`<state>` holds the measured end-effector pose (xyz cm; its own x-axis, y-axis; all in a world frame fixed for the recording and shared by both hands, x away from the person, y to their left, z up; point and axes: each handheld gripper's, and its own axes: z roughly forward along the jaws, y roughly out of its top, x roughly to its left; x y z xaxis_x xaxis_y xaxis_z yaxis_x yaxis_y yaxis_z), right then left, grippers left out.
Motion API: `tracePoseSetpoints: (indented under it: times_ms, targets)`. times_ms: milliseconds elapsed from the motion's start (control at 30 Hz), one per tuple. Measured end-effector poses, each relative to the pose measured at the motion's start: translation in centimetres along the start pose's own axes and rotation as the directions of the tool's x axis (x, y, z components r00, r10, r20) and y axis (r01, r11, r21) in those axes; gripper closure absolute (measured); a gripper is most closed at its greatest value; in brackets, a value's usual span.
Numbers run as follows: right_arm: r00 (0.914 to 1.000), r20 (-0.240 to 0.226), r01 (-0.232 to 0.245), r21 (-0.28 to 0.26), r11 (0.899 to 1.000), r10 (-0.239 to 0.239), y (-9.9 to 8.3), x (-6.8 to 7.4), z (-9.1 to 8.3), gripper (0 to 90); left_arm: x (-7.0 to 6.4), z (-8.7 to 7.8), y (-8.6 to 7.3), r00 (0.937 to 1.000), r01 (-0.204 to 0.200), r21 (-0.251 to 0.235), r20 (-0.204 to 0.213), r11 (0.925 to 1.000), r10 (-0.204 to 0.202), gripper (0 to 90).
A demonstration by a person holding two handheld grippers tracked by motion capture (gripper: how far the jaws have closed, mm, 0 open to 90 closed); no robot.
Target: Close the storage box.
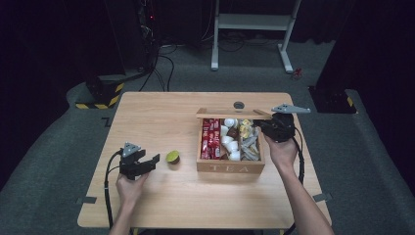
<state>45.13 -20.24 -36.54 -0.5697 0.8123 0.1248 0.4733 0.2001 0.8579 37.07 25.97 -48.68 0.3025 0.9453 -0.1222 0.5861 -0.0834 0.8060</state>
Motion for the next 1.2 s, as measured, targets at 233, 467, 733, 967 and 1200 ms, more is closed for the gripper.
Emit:
tracePoseSetpoints:
  times_ms: [233,467,733,967,1200]
  targets:
    - [1.0000,0.000,0.002,0.000,1.000,-0.002,0.0,0.1,-0.2,89.3,0.9,0.4,-1.4,0.9970,-0.009,0.048,-0.076,0.9988,0.013,32.7]
    - [1.0000,-0.003,0.009,0.001,1.000,-0.009,-0.3,0.1,-0.3,89.3,1.8,1.0,-2.6,0.9920,0.006,0.099,-0.126,0.9950,0.007,32.1]
    - [1.0000,-0.008,0.005,0.002,1.000,-0.005,-0.6,0.2,-0.3,89.2,1.9,1.5,-3.0,0.9877,-0.002,0.127,-0.155,0.9919,0.022,31.4]
    - [0.9999,-0.008,0.007,0.003,1.000,-0.007,-0.8,0.2,-0.4,89.2,1.7,1.6,-3.6,0.9861,-0.019,0.106,-0.162,0.9942,0.036,30.7]
    - [0.9998,-0.019,0.009,-0.002,1.000,-0.010,-1.0,0.1,-0.5,89.4,1.7,1.6,-3.7,0.9848,-0.014,0.096,-0.171,0.9952,0.030,29.9]
